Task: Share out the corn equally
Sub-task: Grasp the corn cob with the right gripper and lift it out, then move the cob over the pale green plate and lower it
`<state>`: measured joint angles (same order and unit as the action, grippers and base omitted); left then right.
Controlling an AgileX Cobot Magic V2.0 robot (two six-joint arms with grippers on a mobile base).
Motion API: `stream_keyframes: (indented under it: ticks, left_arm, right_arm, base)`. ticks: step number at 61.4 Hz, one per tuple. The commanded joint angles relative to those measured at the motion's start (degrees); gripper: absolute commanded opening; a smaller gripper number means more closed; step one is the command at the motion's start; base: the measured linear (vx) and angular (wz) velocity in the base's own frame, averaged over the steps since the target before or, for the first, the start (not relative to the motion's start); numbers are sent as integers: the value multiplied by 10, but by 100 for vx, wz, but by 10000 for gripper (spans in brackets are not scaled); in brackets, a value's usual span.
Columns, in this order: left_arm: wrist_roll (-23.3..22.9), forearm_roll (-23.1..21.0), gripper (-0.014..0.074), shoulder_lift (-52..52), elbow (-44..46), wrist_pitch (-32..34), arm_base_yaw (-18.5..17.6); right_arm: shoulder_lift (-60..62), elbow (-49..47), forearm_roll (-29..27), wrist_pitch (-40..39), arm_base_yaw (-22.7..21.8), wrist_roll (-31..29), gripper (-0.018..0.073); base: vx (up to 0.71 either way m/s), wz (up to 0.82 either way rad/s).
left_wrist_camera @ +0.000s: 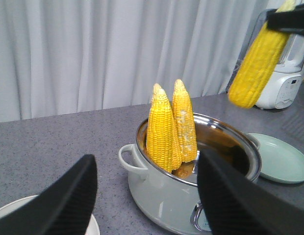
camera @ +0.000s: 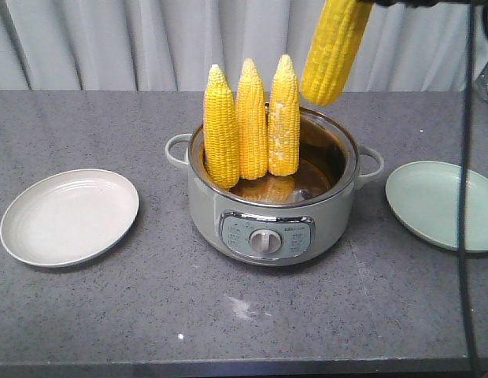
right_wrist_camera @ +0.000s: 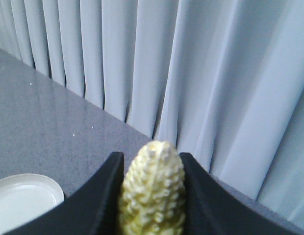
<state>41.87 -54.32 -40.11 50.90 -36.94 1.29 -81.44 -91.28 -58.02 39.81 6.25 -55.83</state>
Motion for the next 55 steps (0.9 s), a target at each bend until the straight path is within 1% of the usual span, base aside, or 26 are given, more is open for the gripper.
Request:
stream_keyframes:
  ticks: [1,7,10,14,18,24,28,32,38,47,49,55]
  left_arm:
    - [-2,-20,440,-2,19,23,-4]
    - [-2,-20,440,-2,19,23,-4]
    - [-2,-20,440,-2,19,23,-4]
    - [-2,-20,440,-2,19,23,-4]
    - [-2,-20,440,-2,19,23,-4]
    - [-2,-20,440,-2,19,24,-4]
    - [-2,-20,440,-2,19,24,-4]
    - [-2,-20,440,-2,19,24,-4]
    - [-2,-20,440,-2,19,24,-4]
    - [-2,-20,440,-2,19,24,-4]
    - [-2,-20,440,-2,19,24,-4]
    - [-2,-20,440,-2,19,23,-4]
  right_arm:
    - [63,-19,34,-9,-26,67,-6]
    - [98,-19,121,33,-86,167,-4]
    - [109,-19,169,58,-129,219,-4]
    - [114,-19,210,94,-188,274,-4]
    - [110,-19,227,133,-241,296,-4]
    - [84,-19,214,174,-296,303,-4]
    - [57,-19,201,193,-316,303,-4]
    - [24,-19,197,203,-326,303,-4]
    - [-40,-19,184,205,-326,295,-4]
    - [-122,-19,132,200,-326,246,-1]
    - [-138,-20,125,199,-326,234,-1]
    - [-184,-39,114,206,-326,225,4]
  base:
    - [0,0]
    - [0,0]
    - [0,0]
    - [0,0]
    - [0,0]
    - [0,0]
    - [0,0]
    - [0,0]
    - [0,0]
    - [0,0]
    - [0,0]
    - [0,0]
